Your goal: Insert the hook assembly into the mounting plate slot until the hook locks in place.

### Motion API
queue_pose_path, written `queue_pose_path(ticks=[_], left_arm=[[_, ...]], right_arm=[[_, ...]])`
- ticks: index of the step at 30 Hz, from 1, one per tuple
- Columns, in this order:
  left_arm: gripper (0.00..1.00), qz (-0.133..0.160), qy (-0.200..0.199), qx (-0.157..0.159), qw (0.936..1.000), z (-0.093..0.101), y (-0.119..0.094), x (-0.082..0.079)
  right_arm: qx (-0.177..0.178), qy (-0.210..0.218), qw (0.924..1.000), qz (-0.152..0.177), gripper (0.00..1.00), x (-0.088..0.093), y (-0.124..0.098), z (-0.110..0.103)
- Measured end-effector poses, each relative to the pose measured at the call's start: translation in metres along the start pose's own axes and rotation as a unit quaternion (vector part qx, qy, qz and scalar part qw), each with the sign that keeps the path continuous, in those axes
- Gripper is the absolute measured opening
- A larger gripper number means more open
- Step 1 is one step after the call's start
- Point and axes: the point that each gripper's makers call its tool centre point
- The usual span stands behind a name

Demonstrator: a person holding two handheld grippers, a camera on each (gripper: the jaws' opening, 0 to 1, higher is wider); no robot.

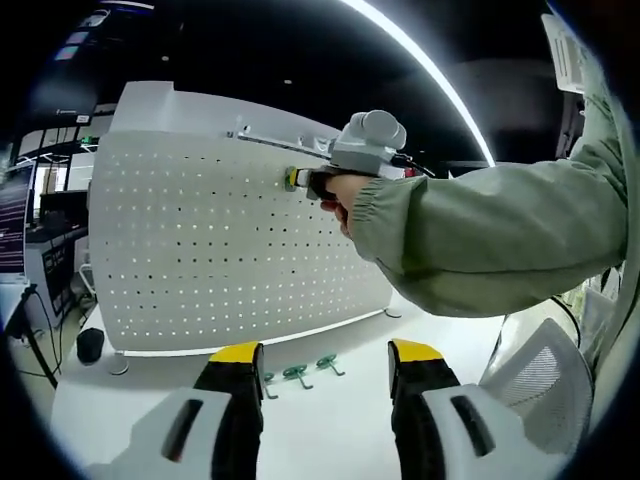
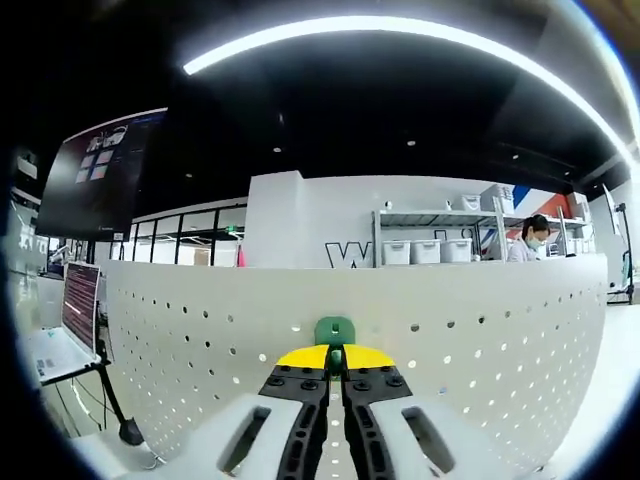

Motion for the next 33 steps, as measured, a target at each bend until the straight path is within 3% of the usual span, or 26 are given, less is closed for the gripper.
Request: queue_pose_path(ticks=[33], left_arm=[[0.52, 0.006, -0.003, -0.003, 1.0000, -0.0011, -0.0027, -0.0017]], right_arm=[[-0.011, -0.008, 0.9999, -0.002, 0.05, -0.0007, -0.0028, -0.0045]])
Point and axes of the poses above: the point that each gripper's makers call its tool centre point, and the gripper's own axes: y roughly forward along the fingers, z roughly to its right, x roughly out of its underside, and after that the axes turned 3 degrees about -z, right-handed
